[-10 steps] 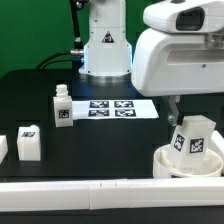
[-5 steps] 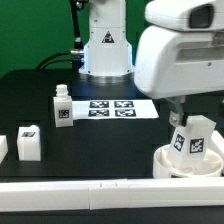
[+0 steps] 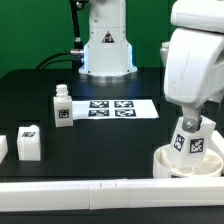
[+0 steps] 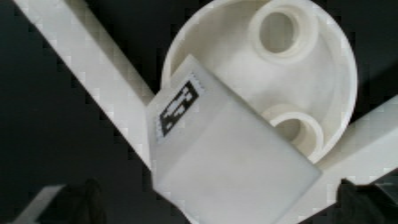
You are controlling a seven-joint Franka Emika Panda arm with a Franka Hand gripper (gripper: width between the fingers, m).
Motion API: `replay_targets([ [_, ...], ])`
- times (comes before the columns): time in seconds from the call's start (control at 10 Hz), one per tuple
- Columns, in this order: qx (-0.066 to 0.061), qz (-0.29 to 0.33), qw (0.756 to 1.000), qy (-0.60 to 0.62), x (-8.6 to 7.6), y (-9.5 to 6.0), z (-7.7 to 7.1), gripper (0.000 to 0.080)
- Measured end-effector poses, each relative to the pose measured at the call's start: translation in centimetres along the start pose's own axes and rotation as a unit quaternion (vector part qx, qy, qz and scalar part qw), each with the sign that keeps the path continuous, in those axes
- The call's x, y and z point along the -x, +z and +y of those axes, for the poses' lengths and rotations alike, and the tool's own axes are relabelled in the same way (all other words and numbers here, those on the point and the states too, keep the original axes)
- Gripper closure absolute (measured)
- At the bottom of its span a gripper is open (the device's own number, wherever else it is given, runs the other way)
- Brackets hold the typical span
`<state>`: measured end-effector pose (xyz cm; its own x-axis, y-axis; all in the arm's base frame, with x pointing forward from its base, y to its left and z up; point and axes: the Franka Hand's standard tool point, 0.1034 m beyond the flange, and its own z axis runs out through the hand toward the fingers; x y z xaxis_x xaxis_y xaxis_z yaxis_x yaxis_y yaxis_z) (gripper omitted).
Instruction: Assemble stool
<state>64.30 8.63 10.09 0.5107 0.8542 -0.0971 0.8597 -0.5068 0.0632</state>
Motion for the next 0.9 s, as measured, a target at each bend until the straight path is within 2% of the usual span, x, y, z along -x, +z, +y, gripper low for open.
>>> replay_targets([
  [0.1,0.021,0.000,0.992,-0.121,-0.13,-0.14,0.51,0.0150],
  [0.3,0.027,-0.019,0.965,-0.259,-0.24,0.20,0.19,0.0150],
  [0.6,0.028,-0.026,0.942,-0.333,-0.03,0.32,0.47,0.0150],
  [0.9,0.040,-0.022,0.948,-0.314,-0.46,-0.51,0.60,0.0150],
])
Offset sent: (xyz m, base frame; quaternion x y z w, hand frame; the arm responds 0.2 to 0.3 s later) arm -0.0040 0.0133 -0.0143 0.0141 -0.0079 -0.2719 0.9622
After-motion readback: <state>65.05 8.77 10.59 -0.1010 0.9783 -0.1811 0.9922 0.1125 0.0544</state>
